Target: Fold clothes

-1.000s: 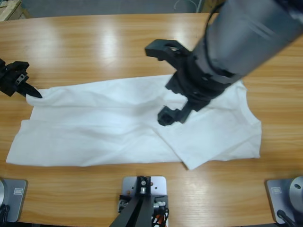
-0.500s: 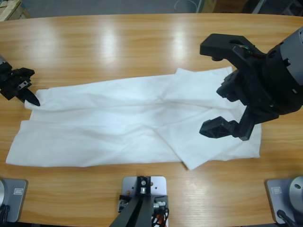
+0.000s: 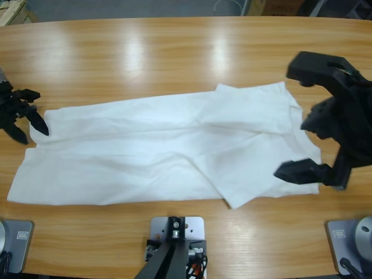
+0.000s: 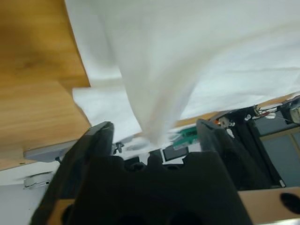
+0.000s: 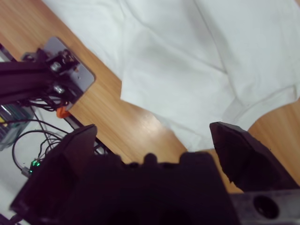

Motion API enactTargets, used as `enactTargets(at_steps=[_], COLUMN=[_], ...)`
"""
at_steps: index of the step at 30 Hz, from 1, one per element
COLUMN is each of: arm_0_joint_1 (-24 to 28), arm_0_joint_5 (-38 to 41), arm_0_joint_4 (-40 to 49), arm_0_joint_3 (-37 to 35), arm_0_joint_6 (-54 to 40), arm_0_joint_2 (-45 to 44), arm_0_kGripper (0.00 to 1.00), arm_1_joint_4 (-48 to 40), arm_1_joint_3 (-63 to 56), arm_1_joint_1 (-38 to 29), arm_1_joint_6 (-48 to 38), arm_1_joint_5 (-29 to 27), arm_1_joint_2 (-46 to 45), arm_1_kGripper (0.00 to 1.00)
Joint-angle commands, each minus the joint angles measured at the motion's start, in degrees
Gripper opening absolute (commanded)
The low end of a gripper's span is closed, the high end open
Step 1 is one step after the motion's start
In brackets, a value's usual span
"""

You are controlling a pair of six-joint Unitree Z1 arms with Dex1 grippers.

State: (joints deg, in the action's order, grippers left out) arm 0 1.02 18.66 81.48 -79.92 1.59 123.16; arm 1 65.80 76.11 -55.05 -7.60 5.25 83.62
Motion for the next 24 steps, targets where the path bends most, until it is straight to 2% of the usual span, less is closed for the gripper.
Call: enactTargets(at_steps=[1, 4, 8, 11, 17, 24], arm_0_joint_1=[-1.29, -5.43, -12.36, -13.2, -16.09, -24.96], arm_0_joint_5=[0.54, 0.33, 0.1, -0.85, -4.77, -5.77], arm_0_joint_4=[-0.76, -3.49, -13.0, -20.66, -26.43, -26.73], arm_0_joint_3=[-0.04, 0.4, 4.41, 7.89, 7.25, 0.87], arm_0_joint_6=[-0.5, -1.22, -1.1, -0.62, -0.18, -0.01], arm_0_joint_2=[-10.27, -12.37, -18.84, -24.51, -20.4, -9.99], arm_0_kGripper=[0.757, 0.757, 0.757, 0.757, 0.757, 0.757], arm_1_joint_4=[-0.5, 0.01, 1.5, 2.16, 3.02, 2.95], arm_1_joint_3=[-4.85, -5.18, -5.76, -6.82, -8.05, -8.35], arm_1_joint_1=[0.64, 0.64, 0.64, 0.64, 0.64, 0.64], arm_1_joint_6=[-2.93, -3.12, -3.65, -4.17, -4.26, -4.17], arm_1_joint_5=[-1.1, -1.42, -2.91, -3.23, -3.06, -2.97], arm_1_joint_2=[-5.71, -7.06, -9.4, -10.86, -11.25, -9.33], arm_1_kGripper=[1.0, 1.0, 1.0, 1.0, 1.0, 1.0])
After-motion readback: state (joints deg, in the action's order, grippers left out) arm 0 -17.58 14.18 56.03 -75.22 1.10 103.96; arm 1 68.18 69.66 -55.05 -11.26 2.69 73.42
